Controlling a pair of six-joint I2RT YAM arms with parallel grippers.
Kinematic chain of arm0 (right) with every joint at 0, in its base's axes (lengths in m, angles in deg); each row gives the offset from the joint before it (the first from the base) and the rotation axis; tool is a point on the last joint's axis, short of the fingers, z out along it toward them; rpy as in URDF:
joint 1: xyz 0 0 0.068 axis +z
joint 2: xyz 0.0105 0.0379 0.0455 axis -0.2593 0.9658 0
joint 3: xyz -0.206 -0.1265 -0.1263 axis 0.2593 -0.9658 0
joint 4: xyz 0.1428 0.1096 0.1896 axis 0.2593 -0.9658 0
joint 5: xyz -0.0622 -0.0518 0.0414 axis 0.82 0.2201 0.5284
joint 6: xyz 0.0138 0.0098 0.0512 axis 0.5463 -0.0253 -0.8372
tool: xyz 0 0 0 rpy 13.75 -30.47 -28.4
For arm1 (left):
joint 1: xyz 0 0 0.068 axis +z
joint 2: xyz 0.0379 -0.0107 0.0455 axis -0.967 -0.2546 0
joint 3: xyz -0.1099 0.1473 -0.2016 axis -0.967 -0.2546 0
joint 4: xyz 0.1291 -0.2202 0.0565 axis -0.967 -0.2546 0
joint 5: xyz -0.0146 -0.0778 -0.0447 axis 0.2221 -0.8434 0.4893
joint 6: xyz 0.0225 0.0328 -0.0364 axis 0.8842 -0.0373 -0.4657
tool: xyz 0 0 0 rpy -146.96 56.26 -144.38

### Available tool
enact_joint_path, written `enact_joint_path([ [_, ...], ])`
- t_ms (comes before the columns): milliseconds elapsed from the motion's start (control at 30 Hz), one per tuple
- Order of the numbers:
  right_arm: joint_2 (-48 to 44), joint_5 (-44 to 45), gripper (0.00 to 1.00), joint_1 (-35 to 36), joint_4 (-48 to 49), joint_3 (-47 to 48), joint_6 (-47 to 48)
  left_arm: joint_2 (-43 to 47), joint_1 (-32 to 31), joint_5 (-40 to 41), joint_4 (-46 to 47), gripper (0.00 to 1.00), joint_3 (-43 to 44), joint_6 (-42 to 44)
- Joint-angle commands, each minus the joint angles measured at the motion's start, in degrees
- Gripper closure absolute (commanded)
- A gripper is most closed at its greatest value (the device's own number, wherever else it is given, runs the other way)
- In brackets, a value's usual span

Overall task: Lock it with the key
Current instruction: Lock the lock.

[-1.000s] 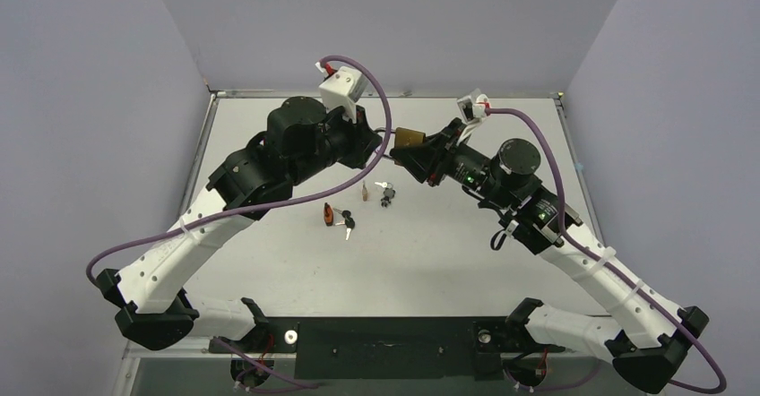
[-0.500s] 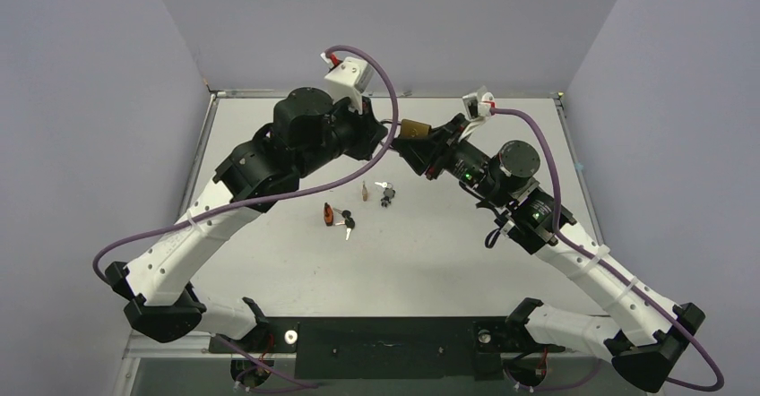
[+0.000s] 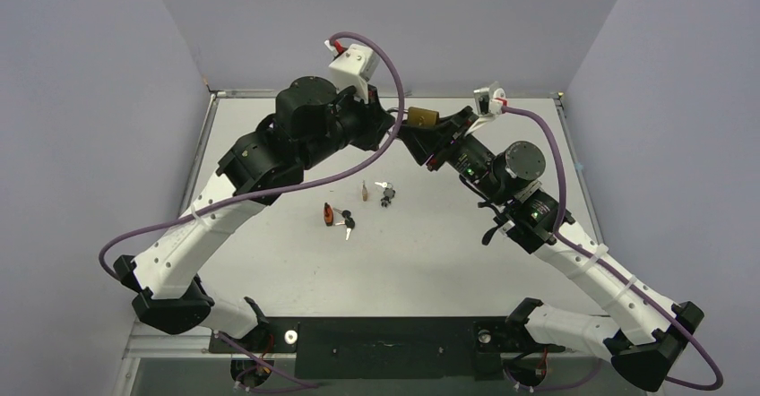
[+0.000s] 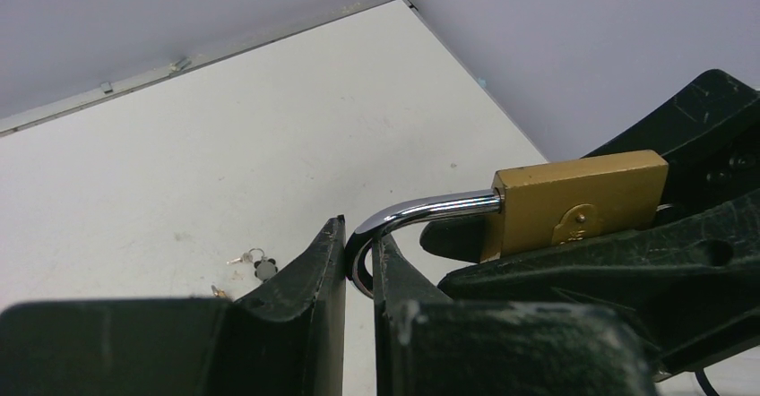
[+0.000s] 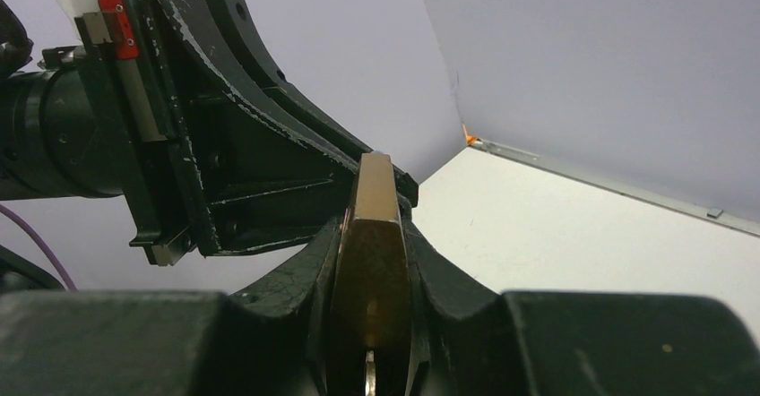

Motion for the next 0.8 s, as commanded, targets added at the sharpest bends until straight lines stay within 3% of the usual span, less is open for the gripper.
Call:
enact_joint_path([
  [0, 13.33, -10.52, 1.0, 3.7, -12.06, -4.01, 0.02, -2.81, -15.03, -39.42, 24.5, 1.0, 8.66, -7.54],
  [367, 12.29, -10.5, 1.0, 3.92, -18.67, -1.49, 3.85, -5.88, -18.63, -34.58, 4.17, 1.0, 18.66, 11.26],
  [533, 12.89, -11.3, 1.0, 4.31, -19.85, -0.92, 4.81, -6.18, -21.13, -34.3, 3.84, 1.0, 19.59, 14.29],
  [767, 14.12, -11.14, 1.0, 5.5, -20.14, -1.22, 4.79, -5.1, -22.77, -37.32, 13.0, 1.0, 16.99, 12.9],
])
